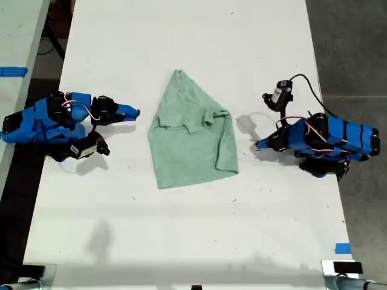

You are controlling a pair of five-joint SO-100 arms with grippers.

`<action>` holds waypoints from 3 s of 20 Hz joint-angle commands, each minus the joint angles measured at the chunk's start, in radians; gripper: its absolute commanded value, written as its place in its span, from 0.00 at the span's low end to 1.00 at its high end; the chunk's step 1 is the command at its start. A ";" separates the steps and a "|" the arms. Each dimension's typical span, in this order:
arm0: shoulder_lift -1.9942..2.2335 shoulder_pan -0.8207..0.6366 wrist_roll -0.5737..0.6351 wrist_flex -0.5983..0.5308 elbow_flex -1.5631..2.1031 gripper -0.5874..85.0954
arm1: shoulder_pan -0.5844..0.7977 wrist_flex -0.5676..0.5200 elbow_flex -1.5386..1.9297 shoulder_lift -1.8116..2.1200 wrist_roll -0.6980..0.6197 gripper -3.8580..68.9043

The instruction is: Fold t shirt

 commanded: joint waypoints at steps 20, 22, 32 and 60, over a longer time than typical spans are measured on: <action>-2.197 0.314 -0.163 0.698 -1.830 0.00 | 0.150 -0.008 0.043 0.011 0.123 0.07; -2.126 0.310 -0.104 0.709 -1.899 0.00 | 0.150 -0.008 0.043 0.011 0.123 0.07; -2.384 0.253 0.149 0.557 -2.250 0.16 | 0.161 -0.008 0.043 0.011 0.112 0.07; 0.018 -0.156 0.221 0.140 0.072 0.25 | 0.160 -0.012 0.046 0.011 0.097 0.07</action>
